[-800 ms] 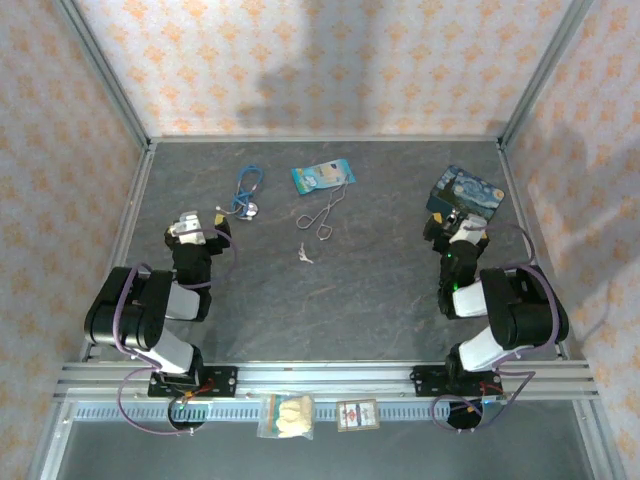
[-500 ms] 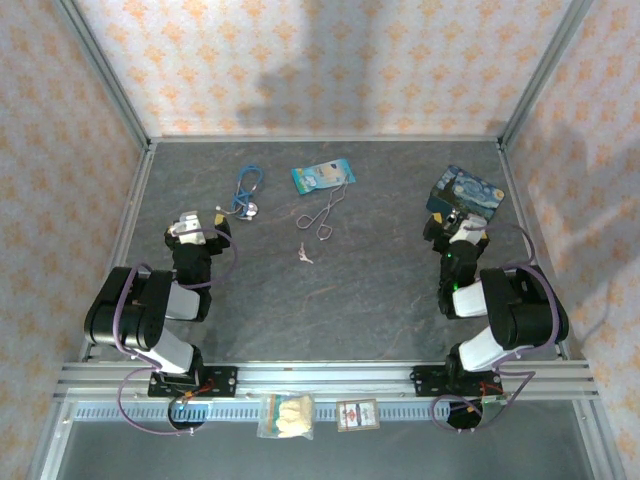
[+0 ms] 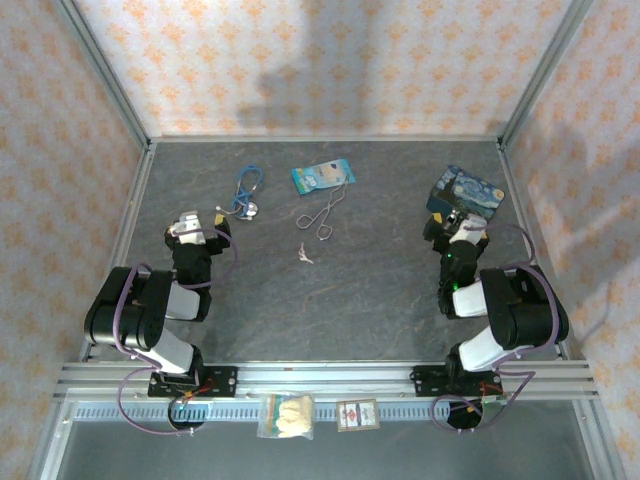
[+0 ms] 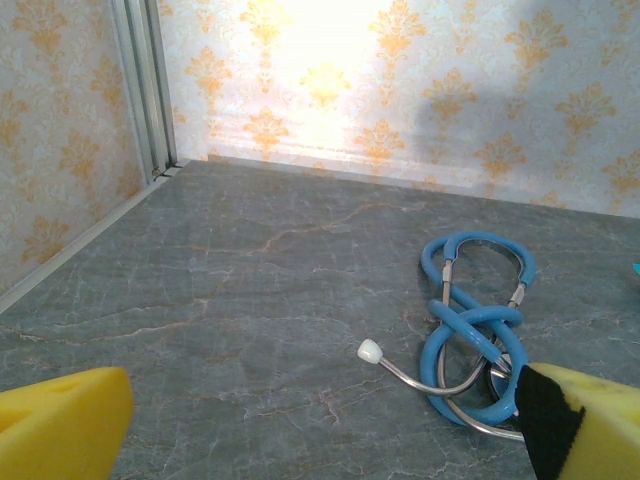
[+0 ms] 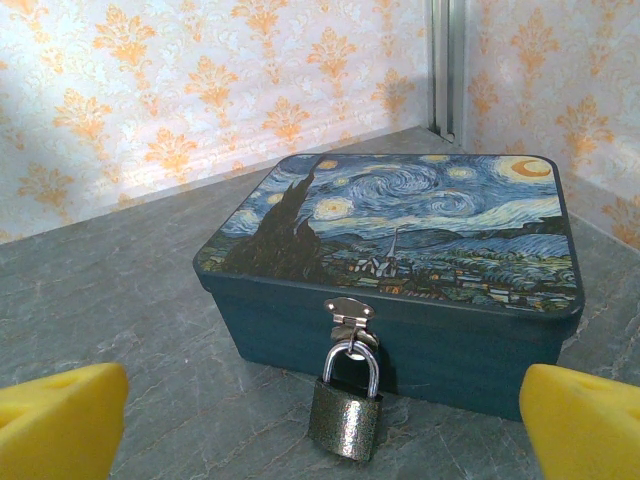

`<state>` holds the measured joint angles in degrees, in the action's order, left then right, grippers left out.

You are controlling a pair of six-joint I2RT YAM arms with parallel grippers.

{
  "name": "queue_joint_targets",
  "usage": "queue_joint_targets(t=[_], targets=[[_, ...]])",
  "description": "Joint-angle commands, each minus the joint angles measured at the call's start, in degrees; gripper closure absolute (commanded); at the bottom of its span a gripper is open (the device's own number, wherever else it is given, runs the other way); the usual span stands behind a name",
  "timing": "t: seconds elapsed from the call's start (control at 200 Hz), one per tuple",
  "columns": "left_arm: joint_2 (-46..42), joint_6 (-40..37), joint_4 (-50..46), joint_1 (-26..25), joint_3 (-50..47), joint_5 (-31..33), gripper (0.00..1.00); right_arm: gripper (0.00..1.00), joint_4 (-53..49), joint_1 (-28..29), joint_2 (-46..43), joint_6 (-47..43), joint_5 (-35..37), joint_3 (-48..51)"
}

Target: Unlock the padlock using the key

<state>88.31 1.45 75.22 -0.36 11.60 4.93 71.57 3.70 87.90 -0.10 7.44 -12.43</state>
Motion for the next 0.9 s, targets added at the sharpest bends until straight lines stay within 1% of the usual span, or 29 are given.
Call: queue_joint_targets(t=[0.0,0.075,0.145,0.22,0.28,0.32,0.37,0.485,0.55,0.591,0.676,0.776,0.836,0.891], targets=[[-0.2,-0.1,0.7,0.3,0.7,-0.1,0.01,0.0,0.4,-0.5,-1.1,-1.1,-0.5,-0.1],[-0.3,0.0,0.8,0.3,0.6,0.3,0.01,0.0,-0.9,-0.2,-2.1,-1.2,-0.1,-0.6],[-2.7,0.2,-1.9,-0.2,1.3,2.4,0.01,0.0,-7.3,0.5,-5.8,-1.4,2.0,-2.6],[-7.7,0.3,-10.5,-1.2,3.9,6.2,0.01,0.0,-16.4,0.9,-10.2,-0.6,4.7,-6.0],[-11.0,0.6,-17.8,-2.1,6.8,9.3,0.01,0.0,-24.9,0.8,-13.0,2.3,7.0,-9.9],[-12.4,2.5,-22.2,-2.2,9.1,11.4,0.01,0.0,-30.8,0.7,-14.2,4.2,7.9,-12.8],[-13.5,6.1,-28.4,-2.2,12.5,12.1,0.01,0.0,-37.1,0.8,-14.8,6.2,8.5,-16.2],[-13.0,14.9,-43.6,-2.3,22.1,10.6,0.01,0.0,-48.6,-0.2,-14.6,11.4,11.9,-22.7],[-11.7,21.7,-49.4,-2.3,26.6,10.3,0.01,0.0,-55.6,-2.5,-13.4,14.1,11.4,-27.1],[-10.8,24.2,-51.9,-2.2,28.8,9.0,0.01,0.0,-59.3,-4.0,-12.2,15.6,10.1,-30.2],[-9.2,28.1,-53.0,-2.3,30.5,3.0,0.01,0.0,-65.7,-7.4,-8.4,16.6,6.4,-36.6],[-8.0,30.6,-48.7,-4.2,29.2,-3.7,0.01,0.0,-72.0,-11.8,-3.1,16.5,1.7,-44.0],[-7.2,30.8,-48.5,-6.7,29.7,-4.5,0.01,0.0,-73.7,-14.3,-0.5,15.9,-1.2,-47.1],[-6.2,30.2,-50.3,-9.3,31.0,-4.5,0.01,0.0,-74.0,-16.6,1.7,15.6,-4.1,-48.9]])
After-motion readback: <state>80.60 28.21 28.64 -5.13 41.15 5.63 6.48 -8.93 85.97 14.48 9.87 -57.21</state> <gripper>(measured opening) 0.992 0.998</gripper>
